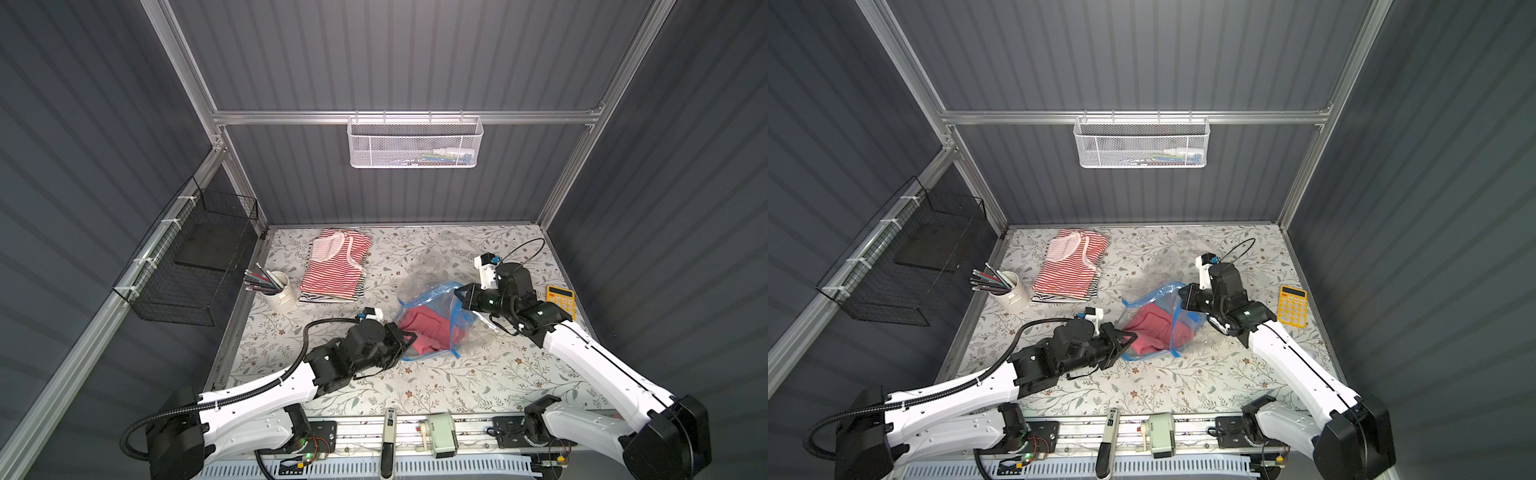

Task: Take the tank top out of the vacuum bag
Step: Take out the tank top from the vacuum bag.

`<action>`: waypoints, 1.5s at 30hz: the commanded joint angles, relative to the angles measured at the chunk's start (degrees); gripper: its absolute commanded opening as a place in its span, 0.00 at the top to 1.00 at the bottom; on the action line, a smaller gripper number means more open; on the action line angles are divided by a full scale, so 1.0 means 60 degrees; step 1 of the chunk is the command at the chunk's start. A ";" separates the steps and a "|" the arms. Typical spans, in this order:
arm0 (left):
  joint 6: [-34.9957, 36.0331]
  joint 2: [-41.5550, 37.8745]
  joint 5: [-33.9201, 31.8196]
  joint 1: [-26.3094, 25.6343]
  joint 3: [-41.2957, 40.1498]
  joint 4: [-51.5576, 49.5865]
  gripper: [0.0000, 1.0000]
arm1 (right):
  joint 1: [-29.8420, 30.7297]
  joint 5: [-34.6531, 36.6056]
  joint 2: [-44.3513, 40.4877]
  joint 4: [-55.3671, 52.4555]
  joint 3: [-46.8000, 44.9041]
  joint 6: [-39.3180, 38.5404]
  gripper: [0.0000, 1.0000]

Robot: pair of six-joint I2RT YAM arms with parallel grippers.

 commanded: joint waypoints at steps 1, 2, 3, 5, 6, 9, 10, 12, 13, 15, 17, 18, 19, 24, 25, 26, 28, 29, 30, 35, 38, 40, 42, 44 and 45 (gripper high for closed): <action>-0.0087 -0.0291 -0.0223 -0.0030 -0.0044 0.0105 1.00 | -0.0043 0.0068 -0.0023 0.0068 0.0078 0.0128 1.00; -0.0060 -0.0271 -0.0108 -0.0022 -0.0042 0.0077 1.00 | -0.0043 0.0031 -0.0025 0.0115 0.0041 0.0150 1.00; -0.0056 -0.0223 0.0002 -0.0024 -0.0043 0.0015 1.00 | -0.0043 0.0002 -0.0019 0.0168 -0.0002 0.0197 1.00; -0.0072 -0.0139 0.0201 -0.0022 -0.0092 -0.0228 1.00 | -0.0043 -0.0064 0.0005 0.0291 -0.0076 0.0269 1.00; -0.0086 -0.0084 0.0251 -0.0026 -0.0136 -0.0409 0.91 | -0.0056 -0.0100 -0.0002 0.0348 -0.0106 0.0308 1.00; -0.0284 -0.0044 0.0125 -0.0048 -0.0494 -0.0372 0.61 | -0.0042 -0.0132 0.0024 0.0378 -0.0124 0.0287 1.00; -0.0364 -0.0071 -0.0034 -0.0051 -0.0610 -0.0311 0.56 | -0.0044 -0.0116 0.0021 0.0362 -0.0124 0.0272 1.00; -0.0466 -0.0184 -0.0487 -0.0051 -0.0773 -0.0203 0.54 | -0.0046 -0.0079 0.0025 0.0339 -0.0138 0.0252 1.00; -0.0477 -0.0197 -0.0649 -0.0051 -0.0752 -0.0302 0.54 | -0.0042 -0.0079 0.0017 0.0337 -0.0135 0.0243 1.00; -0.0637 -0.0138 -0.0930 -0.0051 -0.0674 -0.0642 0.50 | -0.0043 -0.0051 -0.0004 0.0335 -0.0166 0.0229 1.00; -0.0881 0.0053 -0.0952 -0.0051 -0.0799 -0.0551 0.48 | -0.0050 -0.0037 -0.0001 0.0331 -0.0181 0.0203 1.00; -0.0984 0.0196 -0.0893 -0.0051 -0.0920 -0.0330 0.48 | -0.0054 -0.0017 0.0003 0.0347 -0.0182 0.0192 1.00; -0.1106 0.0341 -0.0852 -0.0051 -0.1002 -0.0131 0.48 | -0.0047 -0.0033 0.0019 0.0351 -0.0183 0.0197 1.00; -0.1401 0.1383 -0.0457 -0.0110 -0.1164 0.1324 0.47 | -0.0043 -0.0114 0.0022 0.0456 -0.0180 0.0190 1.00; -0.1361 0.1613 -0.0334 -0.0110 -0.1064 0.1490 0.47 | -0.0047 -0.0121 0.0222 0.0482 -0.0197 0.0195 1.00; -0.1332 0.1873 -0.0213 -0.0132 -0.0966 0.1729 0.47 | -0.0043 -0.0121 0.0318 0.0551 -0.0211 0.0204 1.00; -0.1234 0.2313 0.0039 -0.0167 -0.0699 0.2058 0.47 | -0.0047 -0.0179 0.0484 0.0681 -0.0191 0.0222 1.00; -0.1179 0.2497 0.0129 -0.0181 -0.0575 0.2032 0.47 | -0.0047 -0.0235 0.0576 0.0709 -0.0144 0.0228 1.00; -0.1157 0.2629 0.0169 -0.0219 -0.0459 0.1984 0.47 | -0.0043 -0.0316 0.0674 0.0725 -0.0071 0.0253 1.00; -0.1415 0.3052 -0.0041 -0.0271 -0.0643 0.2580 0.86 | -0.0042 -0.0465 0.0887 0.0889 0.0018 0.0346 1.00; -0.1255 0.2944 -0.0143 -0.0278 -0.0588 0.2986 1.00 | -0.0043 -0.0362 0.0827 0.0753 0.0052 0.0310 1.00; -0.0827 0.2593 -0.0298 -0.0271 -0.0308 0.2532 1.00 | -0.0043 -0.0251 0.0748 0.0642 0.0080 0.0247 1.00; -0.0357 0.2091 -0.0419 -0.0275 0.0057 0.1840 1.00 | -0.0045 -0.0158 0.0678 0.0482 0.0135 0.0159 1.00; 0.0039 0.1579 -0.0588 -0.0275 0.0413 0.1254 1.00 | -0.0044 -0.0064 0.0710 0.0283 0.0236 0.0041 1.00; 0.0280 0.1315 -0.0668 -0.0271 0.0597 0.0948 1.00 | -0.0043 -0.0005 0.0727 0.0190 0.0284 -0.0017 1.00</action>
